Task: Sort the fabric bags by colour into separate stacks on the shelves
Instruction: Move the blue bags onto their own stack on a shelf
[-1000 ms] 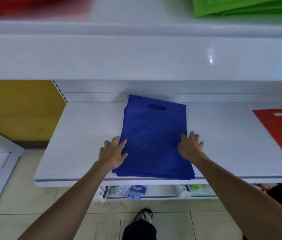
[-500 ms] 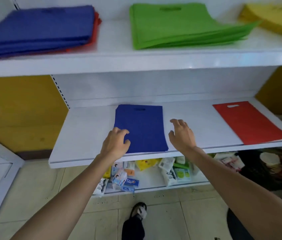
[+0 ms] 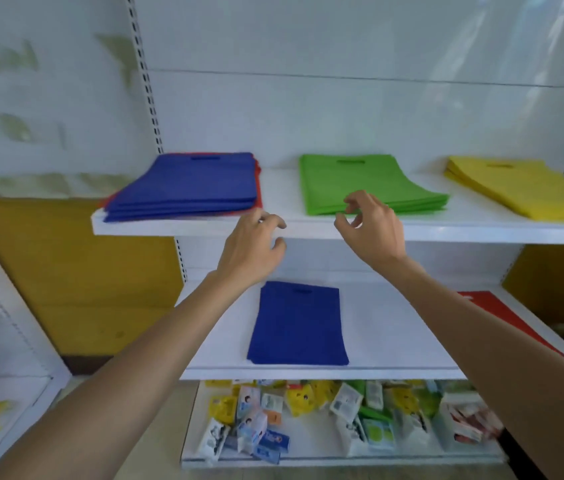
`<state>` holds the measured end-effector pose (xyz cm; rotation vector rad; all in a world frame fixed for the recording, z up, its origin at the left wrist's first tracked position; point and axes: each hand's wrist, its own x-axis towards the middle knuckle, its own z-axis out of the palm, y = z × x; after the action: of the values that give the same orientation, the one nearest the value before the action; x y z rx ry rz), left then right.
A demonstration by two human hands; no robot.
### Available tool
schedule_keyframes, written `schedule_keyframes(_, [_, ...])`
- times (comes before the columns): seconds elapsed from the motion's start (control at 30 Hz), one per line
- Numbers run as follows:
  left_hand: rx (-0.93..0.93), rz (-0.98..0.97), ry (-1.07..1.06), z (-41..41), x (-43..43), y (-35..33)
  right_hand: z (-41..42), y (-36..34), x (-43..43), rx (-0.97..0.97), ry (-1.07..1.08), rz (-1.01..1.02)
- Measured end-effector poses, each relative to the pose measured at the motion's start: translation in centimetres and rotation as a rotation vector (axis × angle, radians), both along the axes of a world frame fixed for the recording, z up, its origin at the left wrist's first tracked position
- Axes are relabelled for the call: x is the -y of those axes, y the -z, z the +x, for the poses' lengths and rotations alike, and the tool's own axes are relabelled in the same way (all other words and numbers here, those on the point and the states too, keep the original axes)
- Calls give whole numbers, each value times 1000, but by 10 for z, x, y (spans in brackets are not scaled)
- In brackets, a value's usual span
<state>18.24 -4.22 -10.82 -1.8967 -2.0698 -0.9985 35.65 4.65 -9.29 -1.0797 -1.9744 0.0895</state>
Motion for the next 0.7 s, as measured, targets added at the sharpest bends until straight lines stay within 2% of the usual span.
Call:
schedule_keyframes(0.2, [-25, 60, -99, -90, -5, -27, -85, -34, -37, 28, -57, 13])
schedule_keyframes(0.47, [16, 51, -266, -229, -42, -48, -194, -41, -108, 71, -63, -29])
schedule_keyframes(0.53, [47, -29, -298, -257, -54, -47, -218, -39, -125, 84, -59, -99])
schedule_keyframes(0.63, [122, -155, -339, -287, -69, -37, -248, -32, -146, 33, -31, -313])
schedule_keyframes(0.7, [243, -142, -396, -297, -77, -30, -260, -22, -155, 59, 25, -431])
